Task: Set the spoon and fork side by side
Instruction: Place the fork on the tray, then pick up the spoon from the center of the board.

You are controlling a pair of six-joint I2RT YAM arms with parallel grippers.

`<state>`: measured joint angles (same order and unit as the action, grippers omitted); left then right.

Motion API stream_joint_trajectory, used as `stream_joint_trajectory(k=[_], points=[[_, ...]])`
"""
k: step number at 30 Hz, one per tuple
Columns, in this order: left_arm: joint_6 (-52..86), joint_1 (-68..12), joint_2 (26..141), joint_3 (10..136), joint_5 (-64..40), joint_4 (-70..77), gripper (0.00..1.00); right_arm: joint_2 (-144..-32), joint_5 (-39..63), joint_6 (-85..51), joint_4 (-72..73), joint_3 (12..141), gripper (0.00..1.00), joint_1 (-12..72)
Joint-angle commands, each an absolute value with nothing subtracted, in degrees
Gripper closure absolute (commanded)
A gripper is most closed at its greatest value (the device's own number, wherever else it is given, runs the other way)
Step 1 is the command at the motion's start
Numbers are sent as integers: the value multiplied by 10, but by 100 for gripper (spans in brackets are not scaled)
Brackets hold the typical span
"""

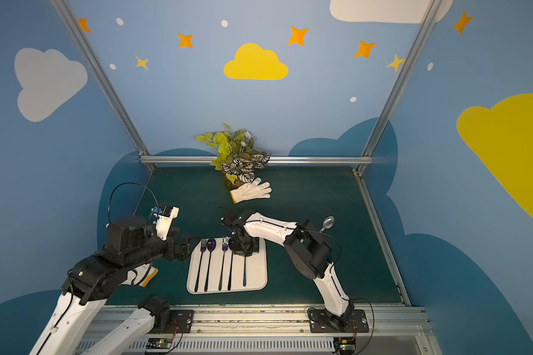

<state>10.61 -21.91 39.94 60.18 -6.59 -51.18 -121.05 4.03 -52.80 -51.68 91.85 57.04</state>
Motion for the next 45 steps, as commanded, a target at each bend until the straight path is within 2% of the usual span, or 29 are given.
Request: stream_joint_trajectory(k=[1, 9, 15, 23, 30, 35, 40, 43, 45], points=[[99, -221, 400, 598, -65, -518, 0, -1221, 41, -535, -516, 912, 100, 569], [98, -221, 400, 597, -63, -518, 0, -1225, 41, -540, -515, 906, 100, 566], [99, -221, 400, 598, -63, -518, 0, -1224, 44, -543, -511, 904, 91, 565], [99, -221, 402, 597, -63, -517, 0, -1207, 37, -540, -514, 907, 74, 564], [100, -221, 406, 592, -64, -511, 0, -1123, -3, -528, -558, 892, 66, 542], [108, -220, 415, 585, -71, -491, 0, -1020, -34, -497, -595, 812, 55, 453], [116, -221, 429, 585, -78, -475, 0, -944, -23, -430, -597, 727, 51, 265], [119, -221, 438, 587, -81, -470, 0, -941, -7, -396, -588, 706, 51, 154], [121, -221, 445, 589, -80, -469, 0, -948, 7, -386, -569, 700, 52, 109]])
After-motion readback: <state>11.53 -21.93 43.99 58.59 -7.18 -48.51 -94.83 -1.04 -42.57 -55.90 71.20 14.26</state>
